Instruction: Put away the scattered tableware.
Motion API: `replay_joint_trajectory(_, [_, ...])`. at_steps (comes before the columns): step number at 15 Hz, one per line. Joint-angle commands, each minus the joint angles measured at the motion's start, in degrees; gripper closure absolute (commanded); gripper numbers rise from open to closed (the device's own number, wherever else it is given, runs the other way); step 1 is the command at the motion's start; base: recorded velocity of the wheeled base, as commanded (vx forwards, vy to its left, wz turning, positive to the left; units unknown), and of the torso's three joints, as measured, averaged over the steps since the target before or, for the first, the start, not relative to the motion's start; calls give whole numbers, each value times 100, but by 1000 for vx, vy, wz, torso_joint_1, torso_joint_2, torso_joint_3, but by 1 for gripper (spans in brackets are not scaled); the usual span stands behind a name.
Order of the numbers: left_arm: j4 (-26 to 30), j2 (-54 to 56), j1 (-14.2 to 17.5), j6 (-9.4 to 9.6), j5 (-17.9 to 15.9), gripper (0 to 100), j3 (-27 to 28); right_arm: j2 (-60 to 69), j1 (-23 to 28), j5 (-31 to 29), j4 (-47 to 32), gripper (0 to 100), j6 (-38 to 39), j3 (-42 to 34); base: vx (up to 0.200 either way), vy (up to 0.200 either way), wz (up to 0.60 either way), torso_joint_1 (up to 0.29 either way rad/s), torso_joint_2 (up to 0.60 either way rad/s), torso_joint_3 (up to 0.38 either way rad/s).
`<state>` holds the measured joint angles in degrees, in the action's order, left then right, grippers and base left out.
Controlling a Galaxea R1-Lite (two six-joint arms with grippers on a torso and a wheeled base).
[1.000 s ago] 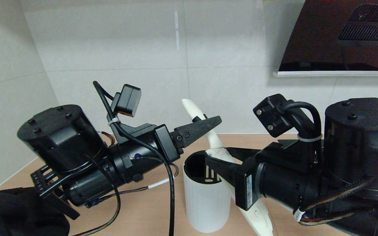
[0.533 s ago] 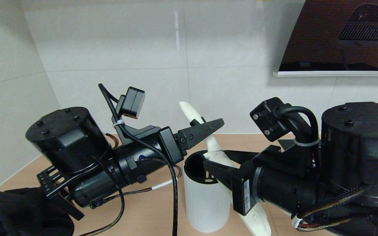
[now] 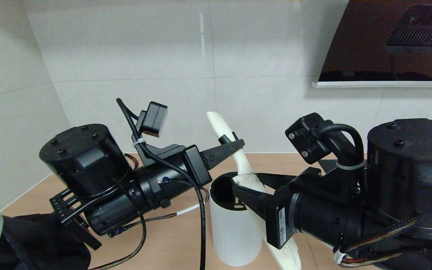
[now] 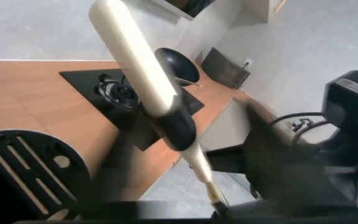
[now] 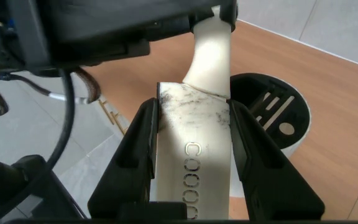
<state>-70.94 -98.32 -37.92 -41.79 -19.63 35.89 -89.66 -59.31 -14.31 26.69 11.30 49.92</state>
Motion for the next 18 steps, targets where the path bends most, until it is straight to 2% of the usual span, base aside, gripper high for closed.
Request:
replay_joint_trajectory(1, [10, -21, 4, -5, 3, 100, -3, -7, -2, -1, 12, 100, 4, -9, 0, 0, 0, 0, 0, 0])
replay_joint_trajectory(9, [54, 14, -48, 22, 152, 100, 111, -7, 7, -142, 21, 100, -5, -9, 0, 0, 0, 0, 0, 0])
replay_joint_trajectory(10, [54, 14, -48, 22, 170, 100, 120, -7, 7, -142, 21, 0, 4, 0, 0, 0, 0, 0, 0, 0])
replay_joint_trajectory(14, [98, 129, -48, 39, 179, 100, 155, 28, 16, -142, 21, 0, 13, 0, 0, 0, 0, 0, 0, 0])
replay_joint_trajectory(15, [265, 216, -48, 57, 222, 100, 234, 89, 51, -160, 21, 0, 13, -9, 0, 0, 0, 0, 0, 0])
replay_joint_trajectory(17, [739, 366, -40, 259, 679, 100, 568, 353, 253, -195, 21, 0, -5, -17, 0, 0, 0, 0, 0, 0])
replay_joint_trajectory(18, [1302, 507, -40, 575, 1347, 100, 1025, 590, 455, -195, 12, 0, -23, -26, 0, 0, 0, 0, 0, 0])
